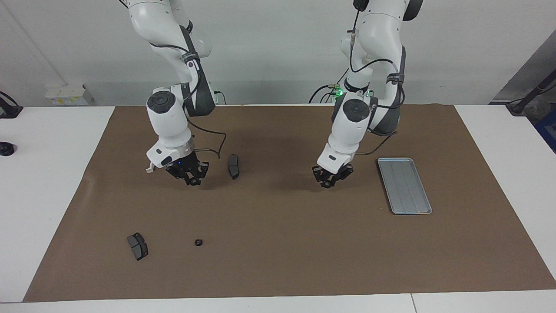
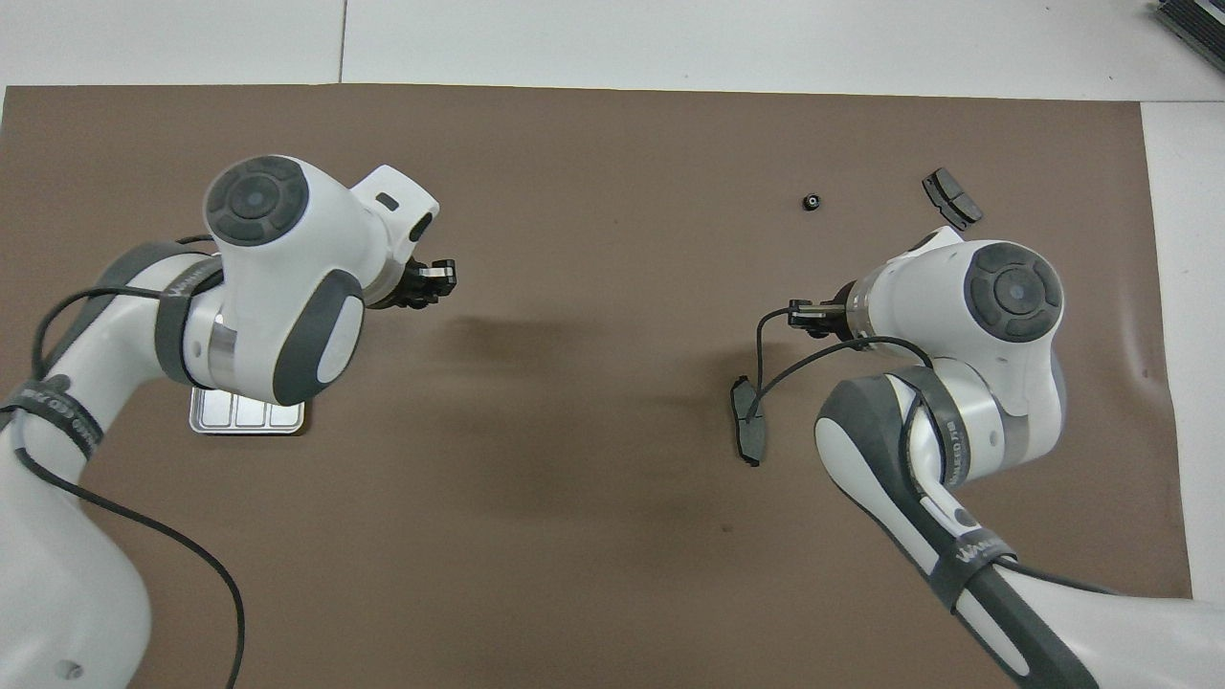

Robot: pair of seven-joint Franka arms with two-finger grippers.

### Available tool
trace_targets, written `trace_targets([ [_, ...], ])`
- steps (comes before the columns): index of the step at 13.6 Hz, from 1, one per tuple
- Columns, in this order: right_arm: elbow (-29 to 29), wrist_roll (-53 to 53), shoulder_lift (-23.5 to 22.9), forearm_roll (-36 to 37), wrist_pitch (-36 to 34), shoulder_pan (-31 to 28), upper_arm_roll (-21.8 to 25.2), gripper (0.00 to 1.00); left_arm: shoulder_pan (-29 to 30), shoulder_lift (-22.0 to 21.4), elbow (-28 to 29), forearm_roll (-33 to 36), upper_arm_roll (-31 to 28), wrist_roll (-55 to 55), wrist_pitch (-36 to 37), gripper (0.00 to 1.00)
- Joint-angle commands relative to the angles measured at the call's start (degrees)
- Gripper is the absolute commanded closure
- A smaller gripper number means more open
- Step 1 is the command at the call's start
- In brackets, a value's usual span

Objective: Pick bearing gear from pile to tray

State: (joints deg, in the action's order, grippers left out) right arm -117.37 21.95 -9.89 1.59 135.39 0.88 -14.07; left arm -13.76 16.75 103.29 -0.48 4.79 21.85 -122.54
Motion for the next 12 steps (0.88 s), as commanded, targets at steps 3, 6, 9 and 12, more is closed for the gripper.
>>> trace_targets([
  [3, 9.6, 16.5, -5.8, -0.5, -2.6, 9.5, -0.3, 1.0, 11.3, -3.4, 3.7, 0.7, 0.4, -15.6, 4.5, 1.0],
  [6, 14.5, 24.2, -9.4, -0.3, -2.6, 15.1, -0.2, 1.0, 17.3, -4.9, 9.3, 0.7, 0.4, -24.5, -0.7, 1.0],
  [9, 22.7, 33.4, -16.0, 4.4, -5.2, 20.8, 0.0, 1.0, 20.9, -6.8, 14.7, 0.7, 0.4, -30.6, -4.3, 1.0],
  [12, 31.8, 43.3, -23.3, 10.9, -8.1, 25.6, -0.2, 1.0, 22.8, -8.4, 18.9, 0.6, 0.4, -34.2, -5.1, 1.0],
])
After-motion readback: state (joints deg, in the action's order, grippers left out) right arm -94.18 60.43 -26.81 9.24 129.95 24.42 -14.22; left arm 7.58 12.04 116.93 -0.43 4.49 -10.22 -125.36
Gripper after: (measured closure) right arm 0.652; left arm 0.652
